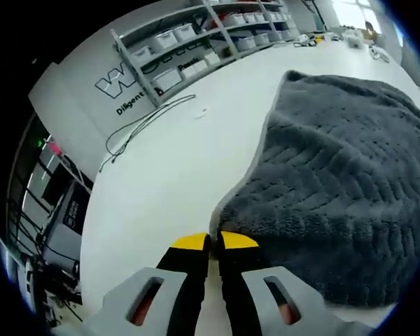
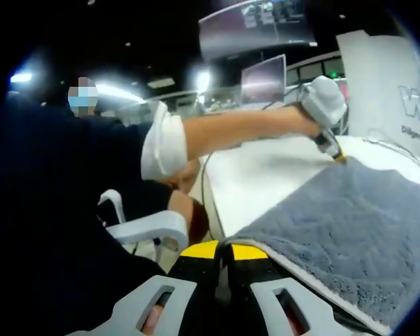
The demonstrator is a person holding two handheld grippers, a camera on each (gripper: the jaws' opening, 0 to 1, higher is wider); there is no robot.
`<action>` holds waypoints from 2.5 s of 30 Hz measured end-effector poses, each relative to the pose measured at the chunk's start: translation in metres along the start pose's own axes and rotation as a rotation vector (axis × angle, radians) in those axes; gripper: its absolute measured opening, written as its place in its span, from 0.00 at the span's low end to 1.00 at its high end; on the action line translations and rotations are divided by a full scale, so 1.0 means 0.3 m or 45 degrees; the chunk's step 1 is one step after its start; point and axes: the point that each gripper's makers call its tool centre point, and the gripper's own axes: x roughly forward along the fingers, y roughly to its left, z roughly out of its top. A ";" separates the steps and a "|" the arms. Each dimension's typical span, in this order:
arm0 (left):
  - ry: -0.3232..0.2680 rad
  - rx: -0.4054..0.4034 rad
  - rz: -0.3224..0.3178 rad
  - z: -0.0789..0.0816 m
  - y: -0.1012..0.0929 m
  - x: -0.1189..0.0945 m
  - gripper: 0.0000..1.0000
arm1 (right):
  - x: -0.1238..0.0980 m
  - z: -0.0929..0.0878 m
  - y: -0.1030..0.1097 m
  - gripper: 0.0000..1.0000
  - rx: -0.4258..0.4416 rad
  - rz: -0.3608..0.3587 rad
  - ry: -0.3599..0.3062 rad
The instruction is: Open the folded towel by lifting each exposed corner and separating the folded layers until the towel lies flat within the target outline without major curled edges
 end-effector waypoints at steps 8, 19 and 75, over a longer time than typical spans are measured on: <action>-0.007 0.009 0.015 0.012 0.008 0.018 0.05 | 0.019 0.007 0.004 0.01 -0.002 -0.018 -0.013; -0.020 0.049 0.047 0.038 0.026 0.057 0.05 | 0.051 0.020 -0.010 0.01 -0.008 -0.057 -0.014; -0.249 0.051 -0.247 0.510 -0.144 0.137 0.43 | -0.627 0.016 -0.545 0.30 0.112 -0.731 -0.250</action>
